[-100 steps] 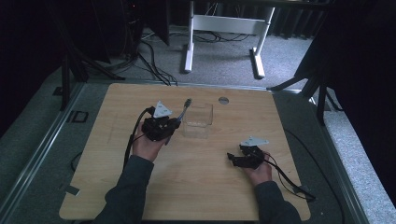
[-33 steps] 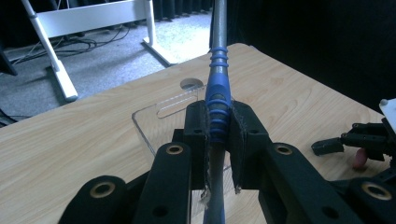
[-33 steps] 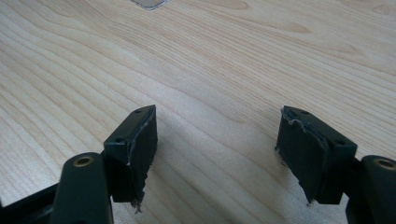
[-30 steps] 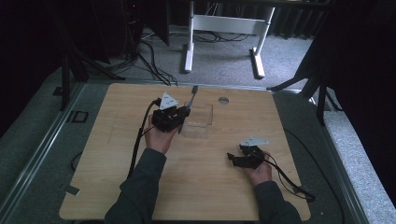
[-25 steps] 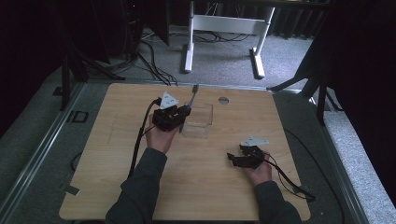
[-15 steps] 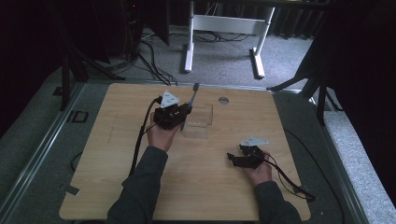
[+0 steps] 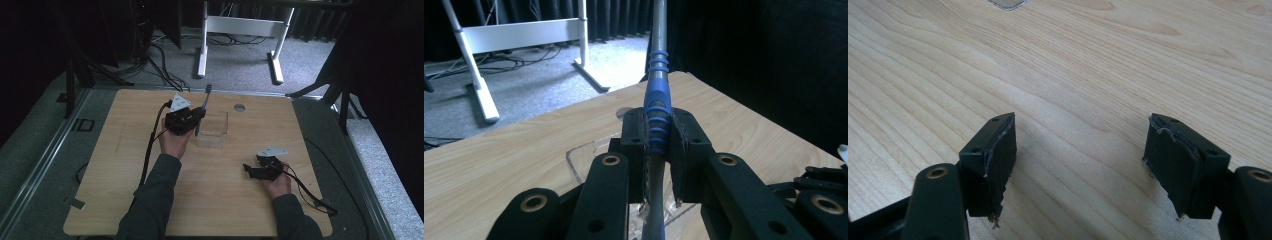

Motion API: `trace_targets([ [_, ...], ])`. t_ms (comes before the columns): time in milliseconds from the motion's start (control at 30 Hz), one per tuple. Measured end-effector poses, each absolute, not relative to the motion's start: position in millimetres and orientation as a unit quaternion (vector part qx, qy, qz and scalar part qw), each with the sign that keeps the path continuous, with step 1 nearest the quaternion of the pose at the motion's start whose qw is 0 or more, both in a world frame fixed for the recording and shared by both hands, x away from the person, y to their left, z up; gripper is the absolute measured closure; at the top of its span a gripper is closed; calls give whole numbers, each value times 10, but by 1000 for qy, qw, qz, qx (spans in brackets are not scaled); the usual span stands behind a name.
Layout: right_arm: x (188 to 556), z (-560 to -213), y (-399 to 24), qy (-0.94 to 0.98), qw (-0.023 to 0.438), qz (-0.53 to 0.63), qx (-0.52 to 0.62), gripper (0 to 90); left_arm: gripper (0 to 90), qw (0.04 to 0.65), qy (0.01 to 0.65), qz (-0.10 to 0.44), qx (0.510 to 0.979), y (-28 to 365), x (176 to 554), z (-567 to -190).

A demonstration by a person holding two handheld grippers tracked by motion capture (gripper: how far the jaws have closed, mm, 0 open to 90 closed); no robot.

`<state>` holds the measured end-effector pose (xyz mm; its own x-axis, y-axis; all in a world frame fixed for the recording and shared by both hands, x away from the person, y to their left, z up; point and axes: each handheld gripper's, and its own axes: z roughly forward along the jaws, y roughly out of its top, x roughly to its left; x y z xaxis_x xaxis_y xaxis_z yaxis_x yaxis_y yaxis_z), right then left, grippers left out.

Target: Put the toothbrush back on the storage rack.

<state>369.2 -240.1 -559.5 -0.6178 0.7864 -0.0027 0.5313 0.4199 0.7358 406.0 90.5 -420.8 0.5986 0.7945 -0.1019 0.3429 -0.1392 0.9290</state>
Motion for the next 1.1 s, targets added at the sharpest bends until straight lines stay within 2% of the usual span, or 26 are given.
trace_targets([
  [1100, 3691, -5594, -2402, 824, 176, 360, 400, 284, 784, 540, 388, 227, 711, 824, 4224, -4213],
])
